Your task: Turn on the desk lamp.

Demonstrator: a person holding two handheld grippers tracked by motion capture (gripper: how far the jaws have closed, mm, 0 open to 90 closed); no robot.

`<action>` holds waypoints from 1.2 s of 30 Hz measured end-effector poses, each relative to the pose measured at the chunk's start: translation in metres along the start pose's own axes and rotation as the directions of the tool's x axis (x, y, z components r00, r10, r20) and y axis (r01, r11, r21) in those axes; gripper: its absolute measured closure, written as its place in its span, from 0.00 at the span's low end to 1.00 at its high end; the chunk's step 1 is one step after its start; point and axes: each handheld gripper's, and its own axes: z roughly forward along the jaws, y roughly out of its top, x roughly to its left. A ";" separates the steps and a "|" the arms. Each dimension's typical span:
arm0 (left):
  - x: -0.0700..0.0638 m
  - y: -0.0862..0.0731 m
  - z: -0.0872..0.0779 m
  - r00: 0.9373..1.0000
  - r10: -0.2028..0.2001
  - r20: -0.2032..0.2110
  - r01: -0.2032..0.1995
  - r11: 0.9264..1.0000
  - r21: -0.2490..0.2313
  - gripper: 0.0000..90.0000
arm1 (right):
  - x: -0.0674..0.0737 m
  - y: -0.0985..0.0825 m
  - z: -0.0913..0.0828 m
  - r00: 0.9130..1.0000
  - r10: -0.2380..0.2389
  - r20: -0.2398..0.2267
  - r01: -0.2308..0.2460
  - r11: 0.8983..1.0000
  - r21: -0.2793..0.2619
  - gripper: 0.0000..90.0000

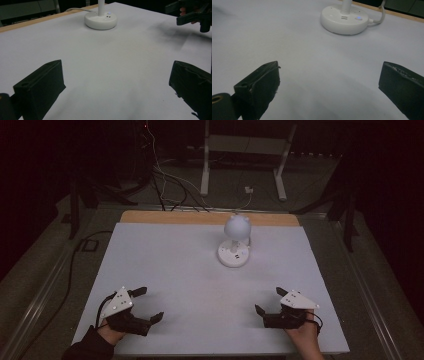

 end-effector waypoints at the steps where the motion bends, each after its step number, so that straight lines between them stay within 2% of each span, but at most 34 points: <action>1: 0.000 0.000 0.000 1.000 0.000 -0.002 0.000 1.000 0.001 0.00 | -0.001 0.000 0.000 1.000 0.013 0.001 -0.013 1.000 0.005 0.00; 3: 0.000 0.000 0.000 1.000 0.001 -0.002 -0.001 1.000 0.002 0.00 | -0.002 0.000 0.000 1.000 0.019 0.001 -0.019 1.000 0.006 0.00; 6: 0.000 0.000 0.000 1.000 -0.001 -0.002 0.001 1.000 0.005 0.00 | -0.004 0.003 -0.002 0.999 0.052 0.002 -0.052 0.999 0.005 0.00; 10: 0.000 0.000 0.000 1.000 -0.002 0.000 0.002 1.000 0.001 0.00 | -0.005 0.006 -0.004 0.998 0.061 0.015 -0.061 0.998 0.000 0.00; 16: 0.000 0.000 0.000 1.000 -0.002 0.001 0.002 1.000 -0.001 0.00 | -0.004 0.015 -0.005 0.998 0.055 0.041 -0.055 0.998 -0.002 0.00; 24: 0.000 0.000 0.000 1.000 -0.006 -0.003 0.006 1.000 -0.001 0.00 | -0.002 0.029 -0.002 0.996 0.082 0.045 -0.082 0.997 -0.003 0.00; 31: 0.000 0.000 -0.001 1.000 -0.006 -0.002 0.006 1.000 -0.004 0.00 | 0.002 0.043 0.000 0.996 0.075 0.054 -0.075 0.997 -0.012 0.00; 36: 0.001 0.000 -0.001 1.000 -0.009 -0.003 0.009 1.000 -0.005 0.00 | 0.002 0.054 0.002 0.994 0.088 0.063 -0.087 0.996 -0.023 0.00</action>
